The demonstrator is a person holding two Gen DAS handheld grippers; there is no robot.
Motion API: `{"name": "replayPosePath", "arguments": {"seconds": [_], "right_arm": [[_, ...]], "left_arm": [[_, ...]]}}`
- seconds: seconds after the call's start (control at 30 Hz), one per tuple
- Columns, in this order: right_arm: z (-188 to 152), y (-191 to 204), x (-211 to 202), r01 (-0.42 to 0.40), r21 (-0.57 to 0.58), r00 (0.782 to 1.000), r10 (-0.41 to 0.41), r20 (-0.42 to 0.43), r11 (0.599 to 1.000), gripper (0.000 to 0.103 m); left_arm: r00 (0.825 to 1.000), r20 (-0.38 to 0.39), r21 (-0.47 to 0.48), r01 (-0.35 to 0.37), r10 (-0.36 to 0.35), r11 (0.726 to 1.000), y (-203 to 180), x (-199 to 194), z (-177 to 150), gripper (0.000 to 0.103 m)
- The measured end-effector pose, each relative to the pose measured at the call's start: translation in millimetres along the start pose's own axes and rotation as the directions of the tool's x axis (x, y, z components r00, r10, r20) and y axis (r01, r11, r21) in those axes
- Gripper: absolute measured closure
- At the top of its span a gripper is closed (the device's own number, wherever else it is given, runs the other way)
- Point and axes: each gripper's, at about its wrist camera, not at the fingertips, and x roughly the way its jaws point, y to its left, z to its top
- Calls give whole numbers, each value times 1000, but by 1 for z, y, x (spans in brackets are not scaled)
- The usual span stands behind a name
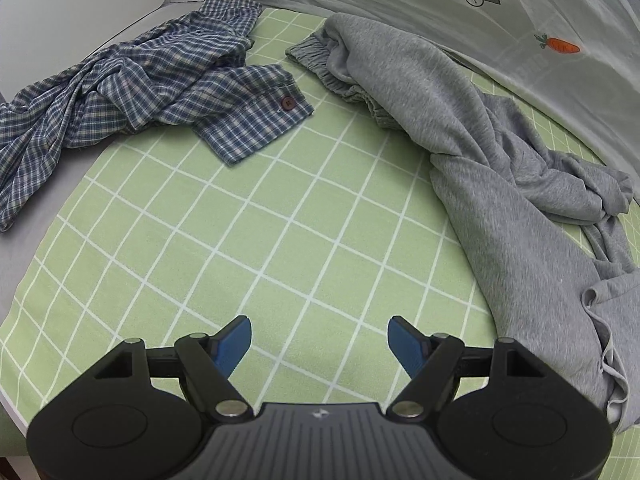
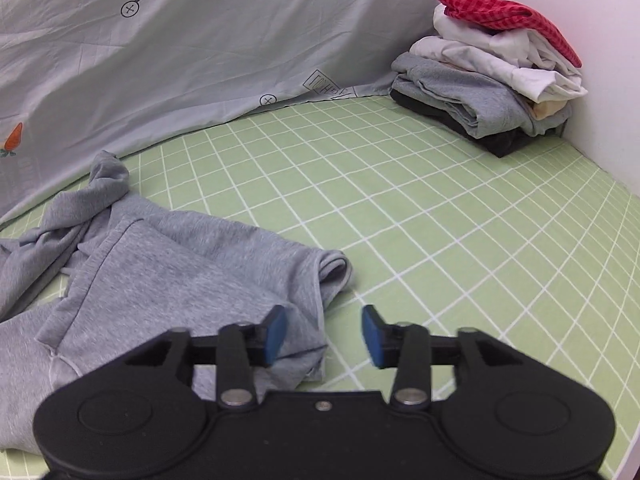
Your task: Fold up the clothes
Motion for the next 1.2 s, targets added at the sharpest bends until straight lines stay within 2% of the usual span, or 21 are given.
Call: {"name": "replayPosePath", "arguments": {"seconds": [0.03, 0.13, 0.2, 0.27, 0.3, 0.37, 0.4, 0.43, 0.5, 0.7, 0.73, 0.77, 0.83, 0.9, 0.93, 0.97, 1.0, 1.03, 1.13, 1.2], "right_arm": [[-3, 1, -2, -20, 19, 1000, 20, -3, 1000, 28], [-9, 16, -1, -130, 37, 991, 131, -40, 991, 19], [-13, 32, 4, -178, 9, 982, 178, -69, 984, 17], [-15, 44, 12, -155, -44, 985, 151, -84, 987, 17], [-16, 50, 15, -144, -70, 986, 137, -91, 987, 20], [-13, 53, 26, -121, -101, 989, 111, -100, 988, 44], [-10, 51, 30, -108, -93, 991, 99, -91, 990, 65], [-6, 50, 35, -94, -84, 993, 87, -82, 992, 72], [9, 49, 50, -78, -109, 995, 71, -71, 991, 77], [89, 54, 133, 26, -177, 999, -19, 38, 984, 80], [104, 58, 148, 54, -197, 998, -45, 49, 979, 78], [120, 61, 163, 82, -215, 996, -71, 61, 973, 72], [147, 73, 180, 137, -231, 990, -127, 58, 963, 65], [158, 81, 174, 127, -197, 990, -111, 89, 972, 60], [158, 86, 165, 112, -184, 990, -94, 108, 976, 48], [157, 91, 156, 98, -172, 989, -76, 126, 980, 40], [153, 95, 146, 77, -165, 989, -54, 140, 983, 26], [149, 100, 136, 56, -158, 988, -31, 154, 986, 22], [135, 113, 117, -74, -105, 988, 87, 124, 992, 22], [127, 123, 113, -193, -71, 977, 198, 76, 979, 22]], "left_arm": [[1000, -2, -2, 5, -5, 1000, -2, 3, 4, 27], [1000, -7, 16, 8, -8, 1000, -15, 12, 17, 27], [1000, -13, 44, 13, -13, 999, -26, 19, 23, 27], [1000, -24, 73, 21, -20, 997, -37, 26, 29, 27], [999, -26, 84, 24, -22, 996, -42, 29, 32, 27], [999, -27, 96, 28, -25, 995, -49, 35, 39, 27], [999, -26, 96, 31, -28, 995, -52, 37, 43, 27], [999, -25, 95, 34, -31, 995, -54, 39, 48, 27], [999, -18, 81, 32, -30, 996, -54, 43, 59, 27], [999, 44, -35, 27, -25, 999, -36, 44, 107, 27], [998, 59, -59, 34, -31, 998, -33, 43, 115, 27], [996, 77, -85, 44, -37, 995, -30, 42, 124, 27], [993, 106, -122, 67, -54, 990, -28, 39, 137, 27], [989, 131, -153, 91, -72, 984, -27, 38, 149, 25], [987, 140, -165, 103, -81, 981, -27, 38, 154, 23], [986, 144, -176, 112, -87, 978, -28, 40, 158, 22], [985, 146, -185, 119, -93, 975, -28, 43, 162, 22], [985, 143, -192, 120, -94, 974, -31, 46, 166, 22], [985, 131, -195, 134, -110, 972, -40, 58, 174, 22], [986, 119, -189, 137, -116, 972, -47, 65, 176, 22]]}}
